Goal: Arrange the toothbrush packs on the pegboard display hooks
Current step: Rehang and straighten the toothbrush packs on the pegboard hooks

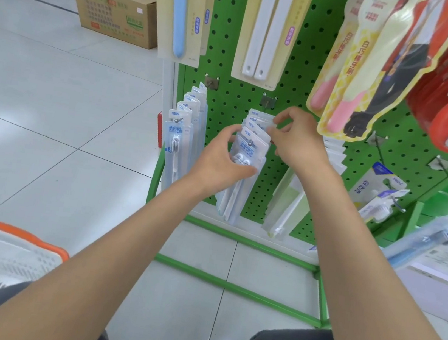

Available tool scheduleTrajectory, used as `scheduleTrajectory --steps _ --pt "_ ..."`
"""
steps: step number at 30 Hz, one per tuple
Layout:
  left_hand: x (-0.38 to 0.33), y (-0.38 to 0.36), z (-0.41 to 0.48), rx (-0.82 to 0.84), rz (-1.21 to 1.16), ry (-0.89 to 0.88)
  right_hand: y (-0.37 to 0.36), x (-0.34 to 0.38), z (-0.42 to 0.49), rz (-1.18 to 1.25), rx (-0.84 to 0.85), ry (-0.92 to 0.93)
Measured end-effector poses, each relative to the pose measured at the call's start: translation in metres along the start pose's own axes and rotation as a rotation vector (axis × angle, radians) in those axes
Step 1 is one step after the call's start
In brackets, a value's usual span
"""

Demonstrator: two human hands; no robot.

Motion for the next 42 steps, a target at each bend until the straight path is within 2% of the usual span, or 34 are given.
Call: scheduleTrajectory --steps 14,22,26,42 --pt "0.0 -0.003 0.0 0.009 -0.007 0.004 -0.003 0.005 -0.006 -0.107 0.038 0.005" --pt "-0.005 0.0 -0.002 0.025 0.025 0.004 -0.001 0.004 -0.017 -0.137 -0.131 0.072" --pt "-0.008 0.001 -0.006 0.033 0.039 -0.004 0.003 0.001 -0.026 -0.063 -0.142 0.104" --pt "-0.009 0.006 -0.03 0.067 0.2 0.072 0.025 -0.04 -0.068 -0.104 -0.127 0.012"
Point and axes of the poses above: each hand's wrist, its own z-axis towards the middle knuckle, its own y-axis out of the back of the hand, x = y × z, the point moved 7 cm from there along z, towards the middle knuckle, and after that the axes turned 13 degrees about -y, right-handed, at the moved point
